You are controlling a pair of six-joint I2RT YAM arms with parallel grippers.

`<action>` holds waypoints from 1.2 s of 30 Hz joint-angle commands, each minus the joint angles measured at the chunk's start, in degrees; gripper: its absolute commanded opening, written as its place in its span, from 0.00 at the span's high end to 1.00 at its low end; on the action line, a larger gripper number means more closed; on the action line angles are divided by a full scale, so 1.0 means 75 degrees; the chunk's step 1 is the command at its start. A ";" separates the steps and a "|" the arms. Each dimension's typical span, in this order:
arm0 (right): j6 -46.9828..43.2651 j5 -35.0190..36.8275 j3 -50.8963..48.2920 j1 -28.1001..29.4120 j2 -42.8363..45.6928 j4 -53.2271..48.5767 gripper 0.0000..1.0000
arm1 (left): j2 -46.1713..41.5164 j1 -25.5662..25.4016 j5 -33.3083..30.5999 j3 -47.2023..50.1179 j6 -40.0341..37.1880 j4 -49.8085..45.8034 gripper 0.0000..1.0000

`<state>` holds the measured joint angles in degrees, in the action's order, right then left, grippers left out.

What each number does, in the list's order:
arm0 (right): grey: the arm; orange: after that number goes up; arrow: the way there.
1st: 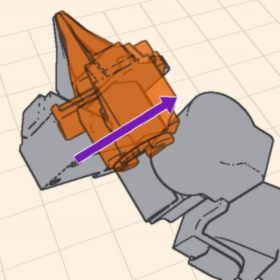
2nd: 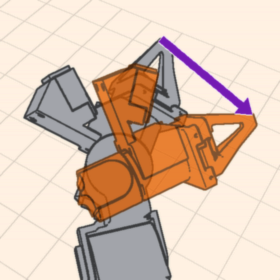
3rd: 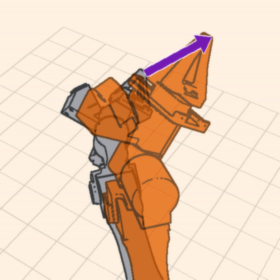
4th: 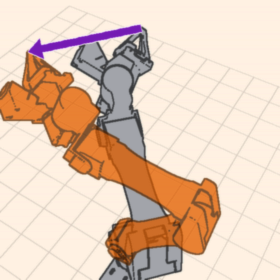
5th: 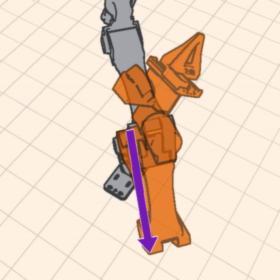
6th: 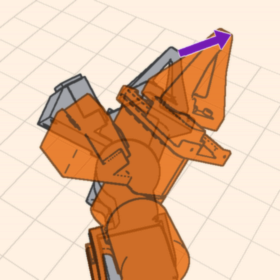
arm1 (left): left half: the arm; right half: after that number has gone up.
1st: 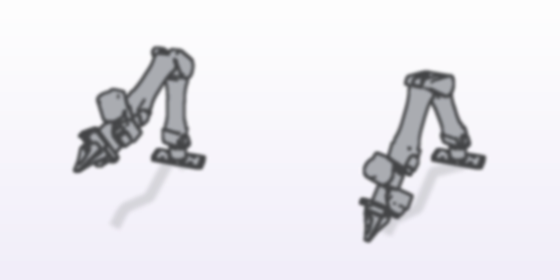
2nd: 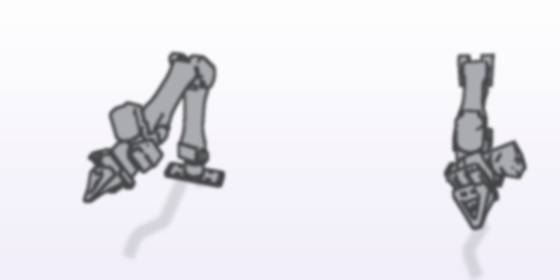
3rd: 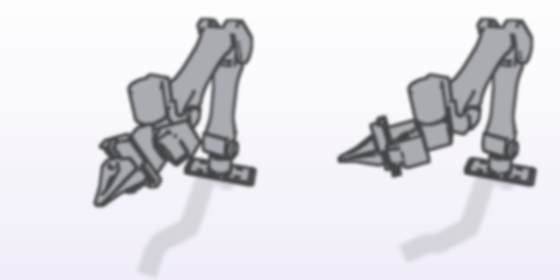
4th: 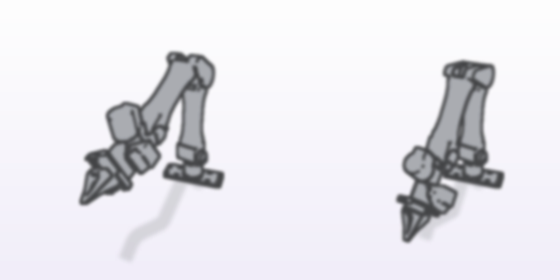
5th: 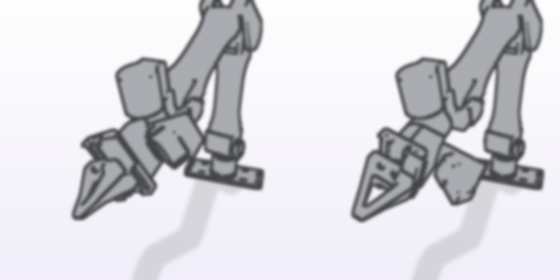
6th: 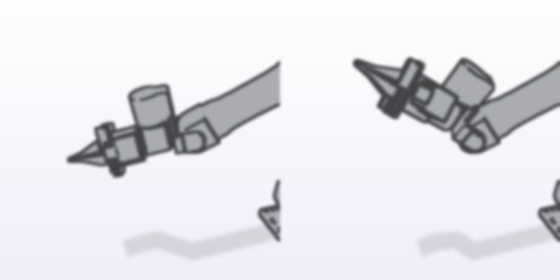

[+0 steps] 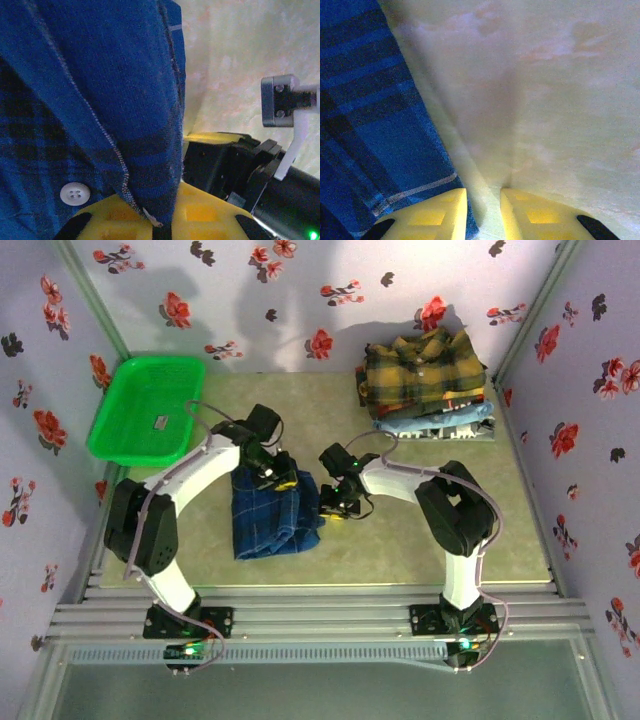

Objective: Fold and stack the long sleeve shirts

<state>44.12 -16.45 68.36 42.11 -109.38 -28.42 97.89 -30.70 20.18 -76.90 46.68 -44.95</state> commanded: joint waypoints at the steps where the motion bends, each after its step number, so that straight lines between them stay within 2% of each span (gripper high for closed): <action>1: 0.0127 -0.0162 -0.0362 0.0210 -0.0440 0.0647 0.73 | 0.0268 -0.0124 0.0183 -0.0227 0.0365 0.0641 0.94; 10: 0.0373 -0.0174 -0.0720 0.0209 -0.0296 0.0883 0.72 | 0.0774 -0.0470 0.0393 -0.0203 0.0901 0.1568 0.93; 14: 0.0570 0.0069 -0.0985 0.0065 0.0023 0.0797 0.67 | 0.0862 -0.0527 0.0450 0.0143 0.1336 0.2379 0.89; 16: 0.0649 0.0327 -0.1159 -0.0143 0.0332 0.0391 0.60 | 0.0980 -0.0585 0.0515 0.0151 0.1604 0.2820 0.87; 21: 0.0535 0.1019 -0.1862 -0.1033 0.1652 -0.0627 0.47 | 0.1458 -0.0856 0.0857 -0.0294 0.2069 0.3675 0.66; 25: 0.0369 0.1292 -0.2244 -0.1597 0.2837 -0.1296 0.36 | 0.1688 -0.0990 0.1049 -0.0650 0.2093 0.3525 0.56; 28: 0.0247 0.1530 -0.2345 -0.1723 0.3675 -0.1736 0.32 | 0.1246 -0.0942 0.0997 -0.0627 0.2204 0.3655 0.32; 30: 0.0268 0.1328 -0.2398 -0.1713 0.4101 -0.1515 0.32 | 0.0887 -0.0834 0.0871 -0.0956 0.2073 0.3379 0.01; 33: 0.0287 0.0782 -0.2201 -0.1624 0.4398 -0.0845 0.31 | 0.0442 -0.0529 0.0503 -0.1935 0.1430 0.2163 0.00; 36: 0.0156 0.0393 -0.1312 -0.1272 0.4003 -0.0560 0.31 | -0.0032 -0.0120 -0.0021 -0.2715 0.0537 0.0865 0.00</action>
<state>46.76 -10.33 53.41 30.52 -77.38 -36.10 104.57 -34.37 24.12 -91.42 57.82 -28.69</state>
